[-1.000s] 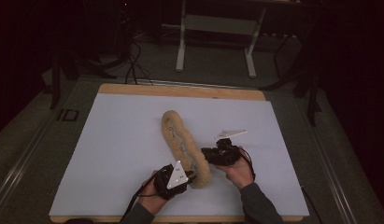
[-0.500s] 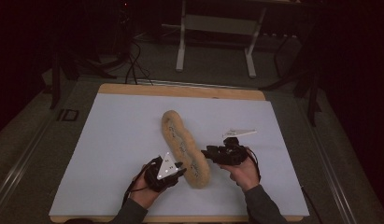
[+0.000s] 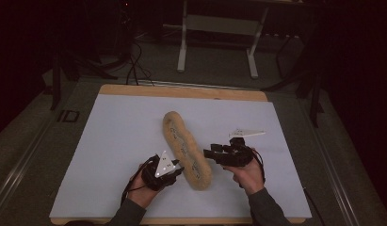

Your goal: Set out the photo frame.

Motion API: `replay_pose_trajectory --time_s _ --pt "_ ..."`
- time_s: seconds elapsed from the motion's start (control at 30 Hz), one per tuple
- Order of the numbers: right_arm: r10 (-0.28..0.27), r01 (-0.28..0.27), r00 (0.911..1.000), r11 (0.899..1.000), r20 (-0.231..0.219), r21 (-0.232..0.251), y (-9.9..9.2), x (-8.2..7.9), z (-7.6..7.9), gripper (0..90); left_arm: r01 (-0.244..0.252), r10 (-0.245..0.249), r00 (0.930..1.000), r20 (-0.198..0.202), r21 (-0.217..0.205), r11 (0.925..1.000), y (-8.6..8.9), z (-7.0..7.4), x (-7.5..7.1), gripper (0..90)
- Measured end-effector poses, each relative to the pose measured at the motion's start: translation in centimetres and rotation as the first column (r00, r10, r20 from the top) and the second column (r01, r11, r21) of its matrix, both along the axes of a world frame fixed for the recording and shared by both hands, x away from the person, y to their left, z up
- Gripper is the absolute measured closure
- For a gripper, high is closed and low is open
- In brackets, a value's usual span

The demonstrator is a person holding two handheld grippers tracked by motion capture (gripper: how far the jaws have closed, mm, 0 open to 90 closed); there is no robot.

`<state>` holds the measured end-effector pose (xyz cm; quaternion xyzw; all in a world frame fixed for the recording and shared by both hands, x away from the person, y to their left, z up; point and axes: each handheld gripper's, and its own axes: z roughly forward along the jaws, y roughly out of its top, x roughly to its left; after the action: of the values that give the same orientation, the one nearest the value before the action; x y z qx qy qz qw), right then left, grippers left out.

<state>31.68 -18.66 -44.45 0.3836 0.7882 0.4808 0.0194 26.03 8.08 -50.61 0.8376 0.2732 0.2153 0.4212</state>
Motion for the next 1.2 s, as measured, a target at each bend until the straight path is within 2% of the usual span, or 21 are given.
replay_pose_trajectory --time_s 0.17,0.37,0.6,0.8,1.03,1.2 --pt "0.034 -0.034 0.9994 0.999 0.005 0.011 0.4 -0.4 0.5 47.9 -0.007 0.007 1.0 0.005 0.001 1.0 0.1 0.0 0.0 66.3" --pt "0.067 -0.066 0.9978 0.997 0.003 -0.026 1.6 -1.1 0.1 41.9 -0.01 0.009 0.9999 0.008 0.011 0.9999 0.1 -0.1 0.0 65.8" --pt "0.07 -0.07 0.9975 0.994 -0.005 -0.089 2.6 -1.6 -1.0 41.1 -0.022 0.022 0.9997 0.011 -0.001 0.9998 0.4 0.0 0.1 65.7" --pt "0.071 -0.067 0.9972 0.988 0.025 -0.142 3.2 -2.3 -1.6 42.1 -0.026 0.026 0.9996 0.013 0.002 0.9996 0.6 0.1 0.2 65.7" --pt "0.071 -0.065 0.9969 0.983 0.032 -0.169 3.6 -2.8 -2.7 41.2 -0.037 0.037 0.9992 0.017 -0.006 0.9993 1.0 0.3 0.4 65.7" --pt "0.068 -0.062 0.9972 0.984 0.031 -0.17 3.6 -3.1 -3.2 41.7 -0.047 0.047 0.9988 0.017 -0.007 0.9989 1.4 0.4 0.5 65.6"
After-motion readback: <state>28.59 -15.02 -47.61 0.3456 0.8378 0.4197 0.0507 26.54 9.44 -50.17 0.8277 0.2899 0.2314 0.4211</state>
